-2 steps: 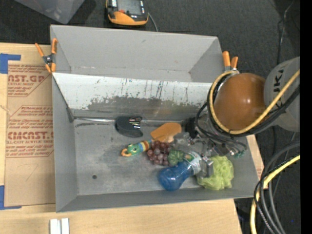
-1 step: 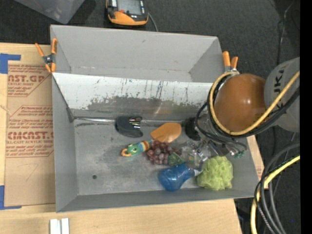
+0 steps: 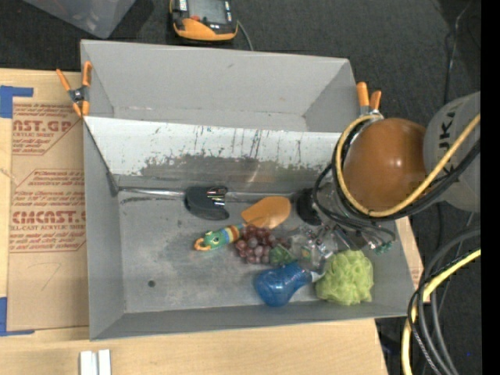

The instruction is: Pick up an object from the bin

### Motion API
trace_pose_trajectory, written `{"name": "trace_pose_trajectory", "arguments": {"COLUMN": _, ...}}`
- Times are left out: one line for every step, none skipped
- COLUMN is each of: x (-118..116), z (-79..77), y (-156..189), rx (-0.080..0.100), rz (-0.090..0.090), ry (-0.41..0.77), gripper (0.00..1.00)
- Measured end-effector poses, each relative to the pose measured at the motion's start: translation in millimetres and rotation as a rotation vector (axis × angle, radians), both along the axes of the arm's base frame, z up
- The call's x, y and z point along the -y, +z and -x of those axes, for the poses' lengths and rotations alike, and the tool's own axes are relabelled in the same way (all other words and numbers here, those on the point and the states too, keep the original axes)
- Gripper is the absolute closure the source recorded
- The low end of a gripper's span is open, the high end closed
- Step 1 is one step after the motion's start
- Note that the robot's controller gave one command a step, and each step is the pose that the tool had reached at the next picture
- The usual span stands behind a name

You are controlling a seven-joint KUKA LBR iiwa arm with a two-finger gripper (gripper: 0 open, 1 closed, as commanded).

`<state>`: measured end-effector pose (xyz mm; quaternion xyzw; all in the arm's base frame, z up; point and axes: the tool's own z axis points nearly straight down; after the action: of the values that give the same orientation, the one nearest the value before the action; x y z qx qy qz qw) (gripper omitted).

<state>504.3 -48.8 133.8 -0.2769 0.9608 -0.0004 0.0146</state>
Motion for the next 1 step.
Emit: {"name": "trace_pose_trajectory", "arguments": {"x": -24.7, "z": 9.0, "y": -44.1, "rx": 0.033, "rz": 0.004, "ry": -0.025, "gripper": 1.00}}
